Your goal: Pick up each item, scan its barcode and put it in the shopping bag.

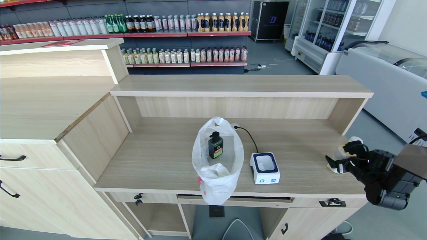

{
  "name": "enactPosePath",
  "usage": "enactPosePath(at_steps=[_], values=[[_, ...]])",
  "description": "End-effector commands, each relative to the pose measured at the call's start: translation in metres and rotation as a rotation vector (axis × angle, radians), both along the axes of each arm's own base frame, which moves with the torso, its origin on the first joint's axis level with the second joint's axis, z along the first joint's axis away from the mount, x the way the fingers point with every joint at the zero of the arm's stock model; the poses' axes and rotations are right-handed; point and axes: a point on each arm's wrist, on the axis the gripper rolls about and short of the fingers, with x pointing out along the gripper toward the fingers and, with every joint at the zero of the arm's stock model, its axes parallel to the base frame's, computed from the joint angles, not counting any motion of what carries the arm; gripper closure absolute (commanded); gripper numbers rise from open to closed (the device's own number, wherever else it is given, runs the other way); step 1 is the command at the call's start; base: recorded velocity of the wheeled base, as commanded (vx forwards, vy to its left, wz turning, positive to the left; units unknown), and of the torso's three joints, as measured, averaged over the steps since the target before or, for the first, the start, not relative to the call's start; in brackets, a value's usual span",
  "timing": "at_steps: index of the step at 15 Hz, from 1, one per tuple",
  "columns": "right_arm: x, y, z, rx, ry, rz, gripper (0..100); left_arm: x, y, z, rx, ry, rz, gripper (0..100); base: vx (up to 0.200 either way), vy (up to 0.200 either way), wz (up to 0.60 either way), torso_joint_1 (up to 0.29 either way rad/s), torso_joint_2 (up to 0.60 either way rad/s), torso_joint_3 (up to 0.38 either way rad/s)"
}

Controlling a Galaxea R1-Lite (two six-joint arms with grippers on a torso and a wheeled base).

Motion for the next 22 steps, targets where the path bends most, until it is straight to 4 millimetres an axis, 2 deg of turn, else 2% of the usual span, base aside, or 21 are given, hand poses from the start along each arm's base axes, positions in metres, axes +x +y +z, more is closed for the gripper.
enactPosePath(at_steps=[1, 8, 9, 13, 19, 22], values=[[0.002, -0.001, -0.003, -0.002, -0.003, 0.001, 0, 0.0, 0.0, 0.0, 0.0, 0.0, 0.0, 0, 0.0, 0.0, 0.0, 0.0, 0.0, 0.0], [0.008, -0.003, -0.01, -0.011, -0.01, 0.002, 0, 0.0, 0.0, 0.0, 0.0, 0.0, 0.0, 0, 0.0, 0.0, 0.0, 0.0, 0.0, 0.0], [0.01, -0.003, -0.011, -0.012, -0.014, 0.003, 100, 0.0, 0.0, 0.0, 0.0, 0.0, 0.0, 0, 0.0, 0.0, 0.0, 0.0, 0.0, 0.0], [0.016, -0.005, -0.012, -0.02, -0.034, 0.003, 100, 0.0, 0.0, 0.0, 0.0, 0.0, 0.0, 0, 0.0, 0.0, 0.0, 0.0, 0.0, 0.0], [0.031, -0.003, 0.003, -0.036, -0.106, 0.019, 100, 0.0, 0.0, 0.0, 0.0, 0.0, 0.0, 0, 0.0, 0.0, 0.0, 0.0, 0.0, 0.0], [0.039, 0.007, 0.035, 0.017, -0.181, 0.041, 100, 0.0, 0.0, 0.0, 0.0, 0.0, 0.0, 0, 0.0, 0.0, 0.0, 0.0, 0.0, 0.0]])
